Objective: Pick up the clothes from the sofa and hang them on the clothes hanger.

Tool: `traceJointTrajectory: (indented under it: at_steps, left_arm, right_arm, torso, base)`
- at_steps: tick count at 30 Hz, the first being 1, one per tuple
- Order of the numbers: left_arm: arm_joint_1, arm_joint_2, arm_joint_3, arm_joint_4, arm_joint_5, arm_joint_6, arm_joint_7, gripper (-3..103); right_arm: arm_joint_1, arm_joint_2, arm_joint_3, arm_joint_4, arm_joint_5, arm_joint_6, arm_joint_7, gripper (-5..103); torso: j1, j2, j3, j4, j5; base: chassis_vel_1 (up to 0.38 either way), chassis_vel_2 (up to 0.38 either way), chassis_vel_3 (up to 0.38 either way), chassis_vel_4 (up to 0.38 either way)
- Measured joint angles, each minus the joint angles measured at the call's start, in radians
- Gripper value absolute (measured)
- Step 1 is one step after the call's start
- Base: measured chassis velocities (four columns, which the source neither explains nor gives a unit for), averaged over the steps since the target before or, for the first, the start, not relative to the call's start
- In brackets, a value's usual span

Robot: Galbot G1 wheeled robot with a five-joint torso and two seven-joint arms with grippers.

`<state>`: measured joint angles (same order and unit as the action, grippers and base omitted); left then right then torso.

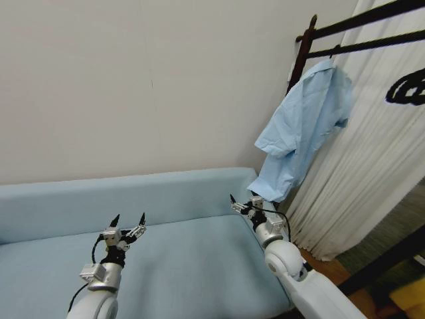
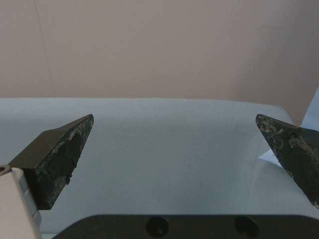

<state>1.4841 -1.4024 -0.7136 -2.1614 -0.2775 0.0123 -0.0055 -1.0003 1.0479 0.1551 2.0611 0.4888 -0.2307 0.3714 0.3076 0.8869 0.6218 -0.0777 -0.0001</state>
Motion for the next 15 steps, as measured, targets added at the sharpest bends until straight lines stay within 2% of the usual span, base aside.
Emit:
traceJointTrajectory:
  at_steps: [4, 6, 8, 15]
  left_arm:
    - [0.015, -0.029, -0.002, -0.002, 0.011, 0.003, 0.02, 100]
    - [0.033, -0.041, -0.004, -0.015, 0.019, 0.014, 0.033, 100]
    - [0.045, -0.051, -0.004, -0.023, 0.019, 0.017, 0.037, 100]
    - [0.08, -0.081, -0.003, -0.025, 0.036, 0.003, 0.038, 100]
  right_arm:
    - [-0.026, 0.046, 0.021, 0.027, 0.025, -0.028, -0.024, 100]
    - [-0.045, 0.06, 0.041, 0.032, 0.025, -0.031, -0.084, 100]
    - [-0.059, 0.061, 0.047, 0.032, 0.011, -0.024, -0.116, 100]
    - [-0.114, 0.064, 0.071, 0.033, -0.042, -0.005, -0.148, 100]
  torso:
    - [0.0, 0.0, 0.0, -0.0003, 0.0]
    - [0.0, 0.0, 0.0, -0.0002, 0.0001]
    - [0.0, 0.0, 0.0, -0.0002, 0.0001]
    - [0.0, 0.0, 0.0, -0.0002, 0.0002]
  base:
    - [0.0, 0.0, 0.0, 0.0]
    - [0.0, 0.0, 0.0, 0.0]
    - [0.0, 0.0, 0.0, 0.0]
    - [0.0, 0.0, 0.0, 0.0]
